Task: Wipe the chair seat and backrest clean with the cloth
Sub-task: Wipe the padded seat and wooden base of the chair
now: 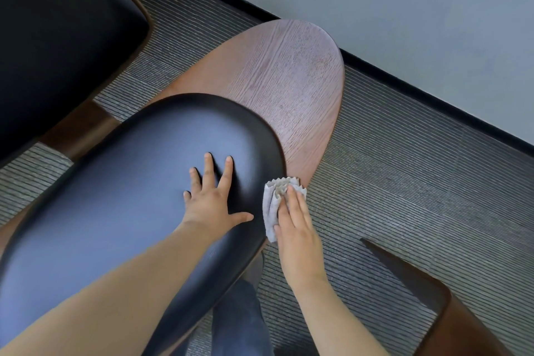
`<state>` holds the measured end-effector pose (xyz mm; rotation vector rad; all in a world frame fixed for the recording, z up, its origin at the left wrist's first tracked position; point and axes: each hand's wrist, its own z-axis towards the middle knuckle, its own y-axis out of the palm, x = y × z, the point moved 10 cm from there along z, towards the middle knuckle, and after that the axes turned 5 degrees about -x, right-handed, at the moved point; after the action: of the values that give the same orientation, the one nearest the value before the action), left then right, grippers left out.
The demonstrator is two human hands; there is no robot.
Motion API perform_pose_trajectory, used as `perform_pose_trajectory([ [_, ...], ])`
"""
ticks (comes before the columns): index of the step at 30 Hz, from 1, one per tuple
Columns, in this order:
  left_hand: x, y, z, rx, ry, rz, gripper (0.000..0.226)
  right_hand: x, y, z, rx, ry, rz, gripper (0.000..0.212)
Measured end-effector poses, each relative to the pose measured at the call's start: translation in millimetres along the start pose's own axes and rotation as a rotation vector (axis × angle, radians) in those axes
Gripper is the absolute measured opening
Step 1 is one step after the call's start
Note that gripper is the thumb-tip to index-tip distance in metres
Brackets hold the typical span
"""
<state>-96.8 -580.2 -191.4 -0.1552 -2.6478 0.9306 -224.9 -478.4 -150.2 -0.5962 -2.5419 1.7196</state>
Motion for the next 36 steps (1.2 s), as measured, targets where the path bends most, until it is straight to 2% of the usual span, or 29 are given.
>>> perform_pose_trajectory([
  [5,-3.5,-2.7,-2.6,-0.028,0.018,-0.024,0.114,21.6,-49.5,30.7,0.105,-0.034,-0.149,0.089],
  [7,-2.6,-5.8,-4.5,-0.06,0.022,-0.036,0.112,37.0,-78.0,54.1,0.151,0.002,-0.148,0.089],
  [10,-0.1,-15.1,-8.3,-0.127,0.011,-0.071,0.102,61.3,-127.9,83.0,0.228,0.098,-0.008,0.07],
  [13,6.7,-34.5,-19.1,-0.138,0.018,-0.039,0.082,73.2,-166.1,83.4,0.338,0.146,0.139,0.056],
  [15,10.6,-49.3,-34.5,-0.126,0.017,-0.052,0.063,68.8,-173.2,66.2,0.333,0.148,0.208,0.051],
  [17,14.2,-63.9,-55.5,-0.13,0.013,-0.075,0.056,57.4,-175.0,39.7,0.29,0.15,0.24,0.047],
  [20,21.6,-91.5,-91.5,-0.114,0.028,-0.097,0.054,40.9,-189.8,-3.5,0.273,0.185,0.328,0.046],
  [28,46.5,-194.8,-202.3,0.051,0.113,-0.127,0.047,-14.4,-275.8,-91.2,0.387,0.26,0.571,0.032],
  [31,46.5,-226.2,-247.4,0.099,0.127,-0.194,0.044,-40.5,-311.0,-119.4,0.397,0.243,0.613,0.021],
  [36,36.6,-256.6,-313.5,0.147,0.152,-0.249,0.042,-70.7,-363.4,-158.9,0.433,0.231,0.645,0.02],
])
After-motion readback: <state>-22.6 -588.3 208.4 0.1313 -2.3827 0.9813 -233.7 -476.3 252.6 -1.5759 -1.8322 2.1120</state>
